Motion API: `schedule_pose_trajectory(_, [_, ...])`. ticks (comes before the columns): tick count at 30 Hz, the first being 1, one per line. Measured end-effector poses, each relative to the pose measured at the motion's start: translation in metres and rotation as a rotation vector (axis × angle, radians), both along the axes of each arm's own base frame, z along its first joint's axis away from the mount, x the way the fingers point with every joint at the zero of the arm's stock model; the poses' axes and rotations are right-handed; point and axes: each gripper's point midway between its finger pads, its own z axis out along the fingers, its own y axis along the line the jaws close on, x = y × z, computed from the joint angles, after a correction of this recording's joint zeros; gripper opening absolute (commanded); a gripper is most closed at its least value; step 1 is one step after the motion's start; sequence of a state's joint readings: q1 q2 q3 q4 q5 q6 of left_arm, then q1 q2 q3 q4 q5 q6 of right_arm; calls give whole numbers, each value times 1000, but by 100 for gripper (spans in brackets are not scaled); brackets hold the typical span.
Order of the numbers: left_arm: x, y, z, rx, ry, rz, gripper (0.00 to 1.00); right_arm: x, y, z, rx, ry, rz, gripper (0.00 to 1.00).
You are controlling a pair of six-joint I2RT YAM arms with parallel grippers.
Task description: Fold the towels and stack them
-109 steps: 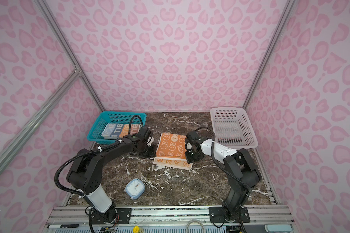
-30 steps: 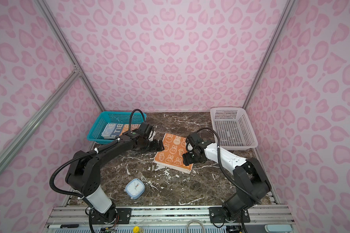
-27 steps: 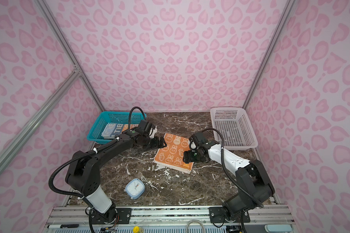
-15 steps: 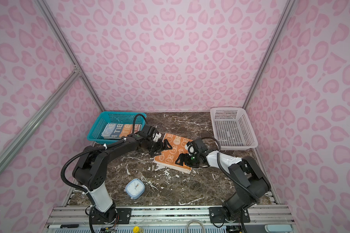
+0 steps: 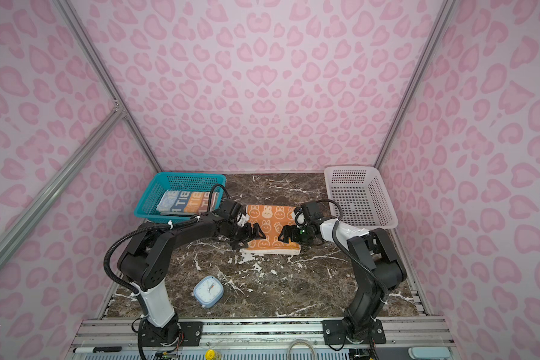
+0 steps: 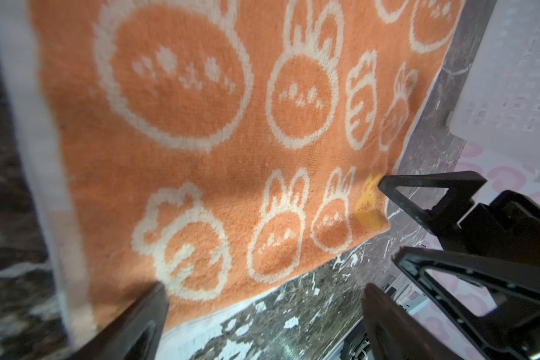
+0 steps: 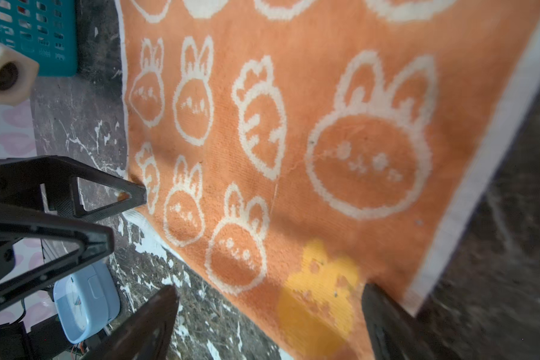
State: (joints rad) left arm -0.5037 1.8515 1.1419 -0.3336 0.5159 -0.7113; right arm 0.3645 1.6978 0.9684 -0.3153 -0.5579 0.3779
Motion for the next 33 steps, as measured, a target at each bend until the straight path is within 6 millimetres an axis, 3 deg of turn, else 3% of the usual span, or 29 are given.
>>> schedule_pose_trajectory(6, [30, -9, 36, -44, -71, 19, 98, -26, 3, 22, 45, -33, 31, 95])
schedule_pose_trajectory(9, [57, -18, 60, -81, -126, 26, 98, -38, 9, 19, 75, -17, 39, 95])
schedule_pose_trajectory(11, [72, -25, 63, -95, -143, 27, 98, -42, 10, 9, 79, 5, 41, 95])
schedule_pose_trajectory(14, [84, -33, 57, -98, -139, 24, 98, -43, 10, -6, 74, 37, 28, 95])
schedule_pose_trajectory(18, [86, -38, 40, -84, -112, 16, 98, -41, 19, -9, 92, 20, 50, 95])
schedule_pose_trajectory(23, [79, -31, 15, -41, -69, 16, 98, -52, 16, -5, 55, 26, 78, 95])
schedule_pose_trajectory(26, [73, -27, 2, -20, -43, 20, 98, -46, 17, 12, 54, 4, 80, 95])
schedule_pose_trajectory(29, [73, -27, -1, -18, -42, 21, 98, -32, 28, 24, 72, -35, 90, 95])
schedule_pose_trajectory(33, [74, -28, -2, -23, -43, 22, 98, -25, 54, 17, 79, -30, 138, 95])
